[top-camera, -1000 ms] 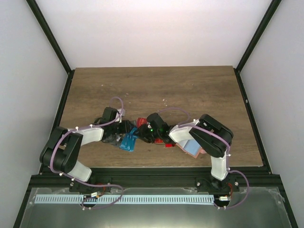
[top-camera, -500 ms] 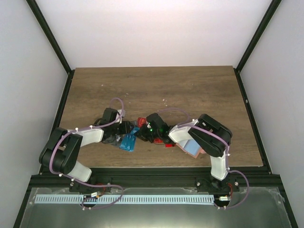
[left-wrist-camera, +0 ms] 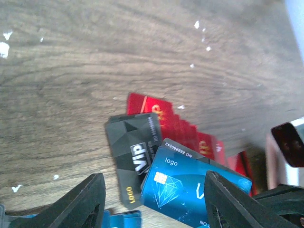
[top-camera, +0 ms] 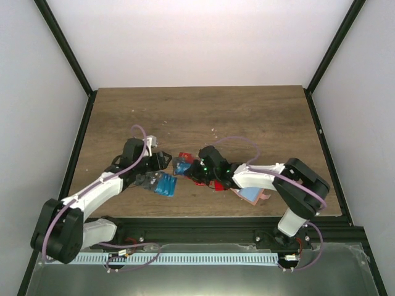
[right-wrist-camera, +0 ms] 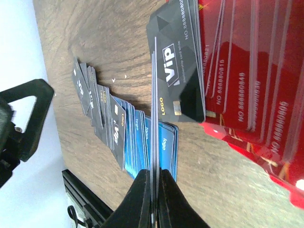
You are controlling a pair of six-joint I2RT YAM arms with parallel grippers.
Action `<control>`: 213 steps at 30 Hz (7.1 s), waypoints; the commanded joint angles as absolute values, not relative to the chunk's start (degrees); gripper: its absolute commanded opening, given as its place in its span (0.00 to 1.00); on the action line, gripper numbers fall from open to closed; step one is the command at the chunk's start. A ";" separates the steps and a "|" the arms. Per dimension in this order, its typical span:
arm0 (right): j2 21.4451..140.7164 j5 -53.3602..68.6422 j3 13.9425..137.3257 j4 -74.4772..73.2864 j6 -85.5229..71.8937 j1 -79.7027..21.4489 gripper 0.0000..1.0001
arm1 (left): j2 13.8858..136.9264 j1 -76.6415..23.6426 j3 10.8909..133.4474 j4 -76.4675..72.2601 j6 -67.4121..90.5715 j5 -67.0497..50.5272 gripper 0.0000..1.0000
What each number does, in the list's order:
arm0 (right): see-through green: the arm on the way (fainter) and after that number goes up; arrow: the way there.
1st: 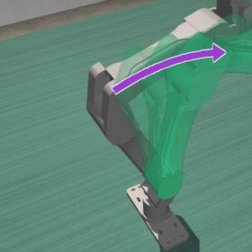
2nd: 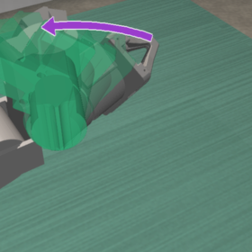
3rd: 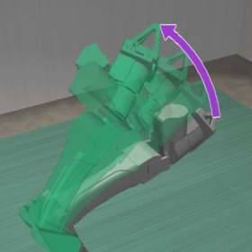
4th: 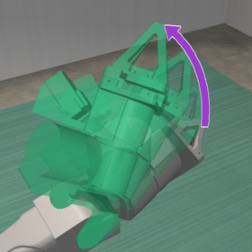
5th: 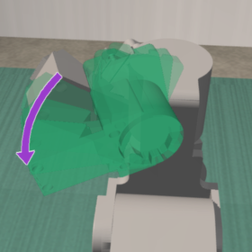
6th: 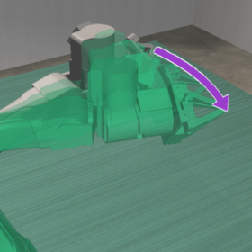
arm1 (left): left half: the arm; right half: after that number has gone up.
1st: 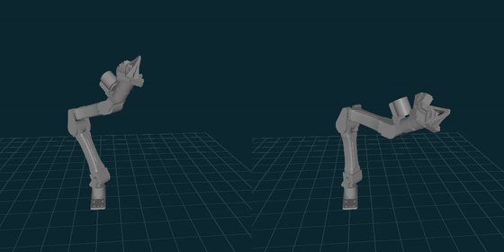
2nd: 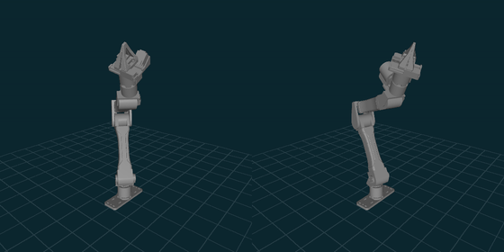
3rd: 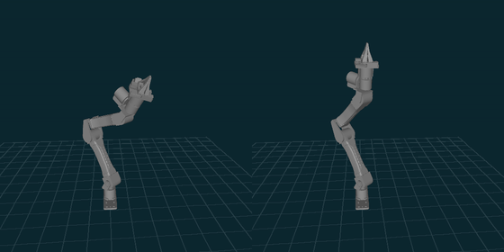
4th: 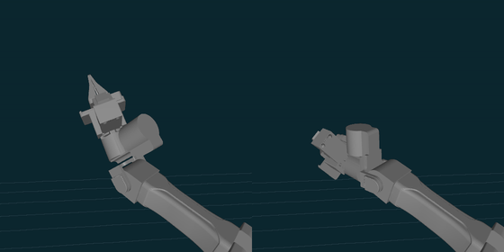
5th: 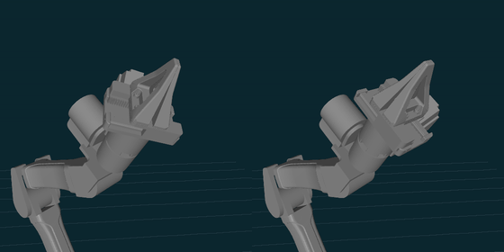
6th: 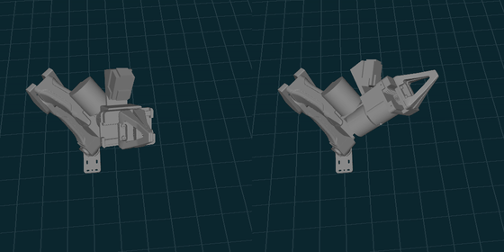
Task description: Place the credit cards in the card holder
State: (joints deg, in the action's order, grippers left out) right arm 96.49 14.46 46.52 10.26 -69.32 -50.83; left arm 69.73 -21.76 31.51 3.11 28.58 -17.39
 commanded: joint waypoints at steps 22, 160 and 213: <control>60.20 11.00 31.00 31.76 -45.90 -47.99 0.01 | 50.77 -22.96 24.30 -30.55 56.89 -41.98 0.54; 48.43 27.31 35.10 2.66 -27.21 -40.53 0.92 | 63.86 -35.07 57.66 16.96 12.06 -43.47 0.04; 35.94 19.95 21.06 26.70 -54.17 -40.43 0.01 | 71.85 -40.21 41.08 -38.86 46.97 -49.10 0.44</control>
